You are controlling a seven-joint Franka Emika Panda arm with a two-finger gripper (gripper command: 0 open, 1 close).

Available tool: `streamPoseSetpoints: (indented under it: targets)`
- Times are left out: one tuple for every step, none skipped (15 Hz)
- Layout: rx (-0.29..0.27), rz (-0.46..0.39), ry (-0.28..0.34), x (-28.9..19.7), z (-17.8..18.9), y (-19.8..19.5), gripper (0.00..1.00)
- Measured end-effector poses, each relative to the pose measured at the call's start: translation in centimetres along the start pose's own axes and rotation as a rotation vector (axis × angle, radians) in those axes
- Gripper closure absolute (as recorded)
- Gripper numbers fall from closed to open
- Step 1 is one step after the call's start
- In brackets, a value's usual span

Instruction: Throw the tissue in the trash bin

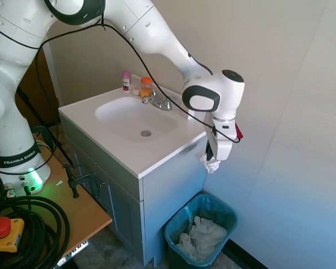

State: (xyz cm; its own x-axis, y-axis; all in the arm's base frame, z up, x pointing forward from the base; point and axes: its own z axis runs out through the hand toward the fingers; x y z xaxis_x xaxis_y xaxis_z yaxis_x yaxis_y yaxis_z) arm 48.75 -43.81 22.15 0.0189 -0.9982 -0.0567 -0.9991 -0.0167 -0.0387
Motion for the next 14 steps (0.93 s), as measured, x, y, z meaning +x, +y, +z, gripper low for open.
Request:
streamPoseSetpoints:
  targets:
    - [0.000, 0.002, 0.000, 0.1, 0.0, 0.1, 0.00]
    - [0.000, 0.002, 0.000, 0.1, 0.0, 0.1, 0.00]
    - [0.000, 0.002, 0.000, 0.1, 0.0, 0.1, 0.00]
    - [0.000, 0.002, 0.000, 0.1, 0.0, 0.0, 0.00]
    - [0.001, 0.002, -0.002, 0.0, 0.1, 0.0, 0.00]
    - [0.002, 0.002, -0.003, -0.1, 0.1, -0.1, 0.00]
    - [0.003, 0.002, -0.004, -0.1, 0.1, -0.1, 0.00]
    - [0.004, 0.002, -0.004, -0.1, 0.1, -0.1, 0.00]
    - [0.005, 0.002, -0.003, -0.1, 0.0, -0.2, 0.00]
    - [0.009, 0.002, -0.001, -0.1, -0.2, -0.2, 0.00]
    - [0.020, -0.002, 0.003, 0.0, -0.9, -0.3, 0.00]
    - [0.037, -0.009, 0.011, 0.1, -2.1, -0.4, 0.00]
    - [0.058, -0.019, 0.019, 0.1, -3.8, -0.5, 0.00]
    - [0.079, -0.034, 0.022, -0.1, -5.7, -0.1, 0.00]
